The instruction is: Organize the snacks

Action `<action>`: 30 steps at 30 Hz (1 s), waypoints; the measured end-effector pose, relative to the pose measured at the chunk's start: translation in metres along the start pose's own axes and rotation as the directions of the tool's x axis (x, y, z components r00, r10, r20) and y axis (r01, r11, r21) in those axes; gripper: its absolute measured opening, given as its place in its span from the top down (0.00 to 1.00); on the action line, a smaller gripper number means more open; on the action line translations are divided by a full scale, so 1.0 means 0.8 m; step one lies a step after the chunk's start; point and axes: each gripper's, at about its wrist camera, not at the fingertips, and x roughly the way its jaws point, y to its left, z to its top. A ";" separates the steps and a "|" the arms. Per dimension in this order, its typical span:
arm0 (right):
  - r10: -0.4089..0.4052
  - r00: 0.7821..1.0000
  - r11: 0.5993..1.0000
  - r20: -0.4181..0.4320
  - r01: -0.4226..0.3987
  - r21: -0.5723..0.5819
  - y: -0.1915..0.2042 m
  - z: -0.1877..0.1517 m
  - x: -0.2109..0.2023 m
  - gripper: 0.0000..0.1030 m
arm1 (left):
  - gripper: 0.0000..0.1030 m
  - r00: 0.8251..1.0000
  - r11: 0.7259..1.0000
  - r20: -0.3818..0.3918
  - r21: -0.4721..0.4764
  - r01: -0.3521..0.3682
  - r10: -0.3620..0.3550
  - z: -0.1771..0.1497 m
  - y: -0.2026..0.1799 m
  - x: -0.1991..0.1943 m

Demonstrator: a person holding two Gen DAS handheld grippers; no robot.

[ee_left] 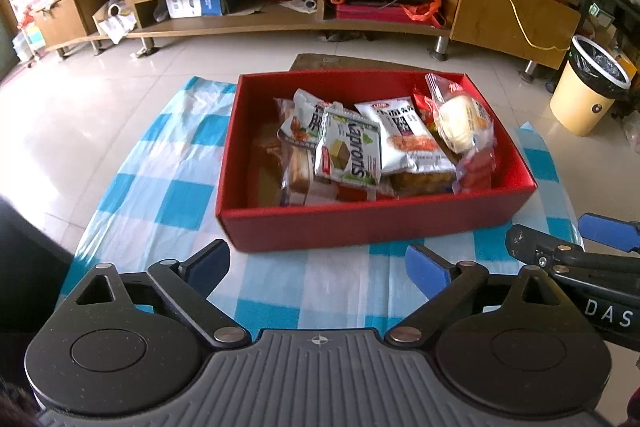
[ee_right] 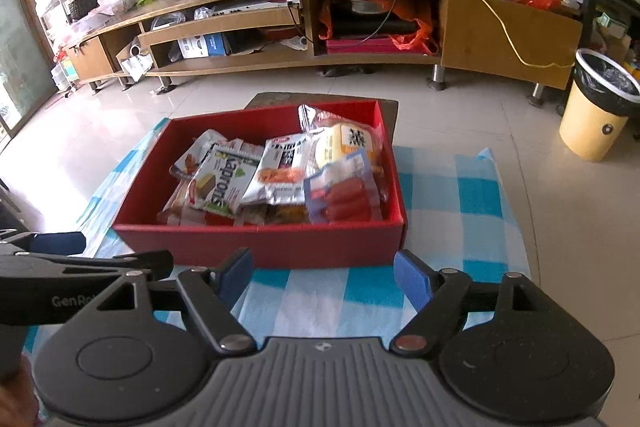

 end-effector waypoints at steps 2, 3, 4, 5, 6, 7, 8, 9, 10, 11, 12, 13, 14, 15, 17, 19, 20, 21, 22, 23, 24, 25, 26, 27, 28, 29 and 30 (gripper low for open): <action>0.003 1.000 1.000 -0.001 -0.003 0.005 0.001 -0.009 -0.007 0.28 | 0.06 1.000 1.000 0.003 0.008 -0.001 0.001 -0.007 0.001 -0.007; 0.005 1.000 1.000 -0.002 -0.005 0.010 0.001 -0.014 -0.011 0.28 | 0.06 1.000 1.000 0.005 0.012 -0.001 0.001 -0.012 0.001 -0.011; 0.006 1.000 1.000 -0.002 -0.006 0.013 0.002 -0.019 -0.015 0.28 | 0.06 1.000 1.000 0.006 0.016 -0.002 0.002 -0.016 0.000 -0.014; 0.008 1.000 1.000 -0.002 -0.008 0.017 0.002 -0.023 -0.018 0.28 | 0.06 1.000 1.000 0.007 0.020 -0.002 0.002 -0.020 0.000 -0.018; 0.010 1.000 1.000 -0.002 -0.010 0.022 0.003 -0.028 -0.022 0.28 | 0.06 1.000 1.000 0.008 0.024 -0.003 0.003 -0.025 0.000 -0.022; 0.013 1.000 1.000 -0.004 -0.013 0.026 0.003 -0.033 -0.026 0.28 | 0.06 1.000 1.000 0.009 0.027 -0.005 0.005 -0.030 0.000 -0.025; 0.016 1.000 0.999 -0.006 -0.016 0.028 0.003 -0.039 -0.030 0.28 | 0.06 1.000 1.000 0.010 0.031 -0.008 0.008 -0.035 0.000 -0.028; 0.018 1.000 0.999 -0.008 -0.018 0.029 0.003 -0.044 -0.032 0.28 | 0.06 1.000 0.999 0.011 0.037 -0.012 0.011 -0.041 0.000 -0.032; 0.019 1.000 0.999 -0.009 -0.019 0.028 0.004 -0.049 -0.036 0.28 | 0.06 1.000 0.999 0.012 0.043 -0.014 0.014 -0.047 0.000 -0.036; 0.019 1.000 0.999 -0.010 -0.019 0.027 0.005 -0.054 -0.039 0.28 | 0.06 1.000 0.999 0.012 0.048 -0.016 0.015 -0.051 0.000 -0.039; 0.020 1.000 1.000 -0.012 -0.020 0.024 0.006 -0.059 -0.043 0.28 | 0.06 1.000 0.998 0.012 0.056 -0.018 0.017 -0.056 0.000 -0.042; 0.022 1.000 1.000 -0.013 -0.022 0.022 0.007 -0.065 -0.047 0.28 | 0.06 1.000 0.998 0.015 0.065 -0.020 0.019 -0.061 -0.001 -0.046; 0.025 1.000 0.999 -0.014 -0.025 0.022 0.008 -0.070 -0.051 0.28 | 0.06 1.000 0.997 0.018 0.071 -0.021 0.020 -0.067 -0.001 -0.050; 0.027 1.000 0.999 -0.014 -0.027 0.022 0.008 -0.075 -0.054 0.28 | 0.06 1.000 0.997 0.021 0.078 -0.024 0.022 -0.072 -0.001 -0.054; 0.030 0.999 0.999 -0.011 -0.030 0.021 0.010 -0.085 -0.061 0.28 | 0.06 0.999 0.995 0.032 0.094 -0.029 0.026 -0.083 -0.002 -0.062; 0.033 0.999 0.999 -0.010 -0.032 0.020 0.012 -0.094 -0.069 0.28 | 0.06 0.999 0.994 0.037 0.105 -0.032 0.029 -0.091 -0.003 -0.068; 0.035 0.999 0.999 -0.010 -0.035 0.020 0.013 -0.099 -0.071 0.28 | 0.06 0.999 0.993 0.040 0.112 -0.035 0.031 -0.095 -0.003 -0.071; 0.037 0.999 0.999 -0.012 -0.037 0.020 0.013 -0.103 -0.073 0.28 | 0.06 0.998 0.992 0.044 0.118 -0.038 0.034 -0.099 -0.003 -0.073; 0.039 0.999 0.999 -0.012 -0.039 0.018 0.014 -0.105 -0.075 0.28 | 0.06 0.998 0.992 0.047 0.122 -0.042 0.036 -0.101 -0.003 -0.075; 0.040 0.999 0.999 -0.012 -0.040 0.015 0.015 -0.108 -0.077 0.28 | 0.06 0.998 0.991 0.050 0.124 -0.044 0.038 -0.104 -0.002 -0.076; 0.041 0.999 0.999 -0.011 -0.040 0.013 0.016 -0.110 -0.078 0.28 | 0.06 0.998 0.991 0.052 0.124 -0.044 0.038 -0.106 -0.002 -0.078; 0.040 0.999 0.999 -0.008 -0.040 0.010 0.017 -0.111 -0.079 0.28 | 0.06 0.998 0.991 0.053 0.125 -0.043 0.037 -0.108 -0.001 -0.079; 0.041 0.999 0.999 -0.007 -0.041 0.009 0.018 -0.113 -0.081 0.28 | 0.06 0.998 0.991 0.053 0.124 -0.041 0.035 -0.109 0.000 -0.080; 0.041 0.999 0.999 -0.005 -0.041 0.009 0.018 -0.114 -0.082 0.28 | 0.06 0.998 0.992 0.053 0.122 -0.039 0.033 -0.110 0.001 -0.081; 0.042 0.999 0.999 -0.004 -0.042 0.009 0.018 -0.115 -0.082 0.28 | 0.06 0.998 0.992 0.054 0.121 -0.039 0.032 -0.110 0.001 -0.081; 0.042 0.999 0.999 -0.002 -0.042 0.007 0.019 -0.115 -0.082 0.28 | 0.06 0.998 0.992 0.056 0.120 -0.038 0.032 -0.111 0.001 -0.082; 0.042 0.999 0.999 0.001 -0.042 0.004 0.019 -0.115 -0.083 0.28 | 0.06 0.998 0.992 0.061 0.119 -0.039 0.032 -0.113 0.002 -0.083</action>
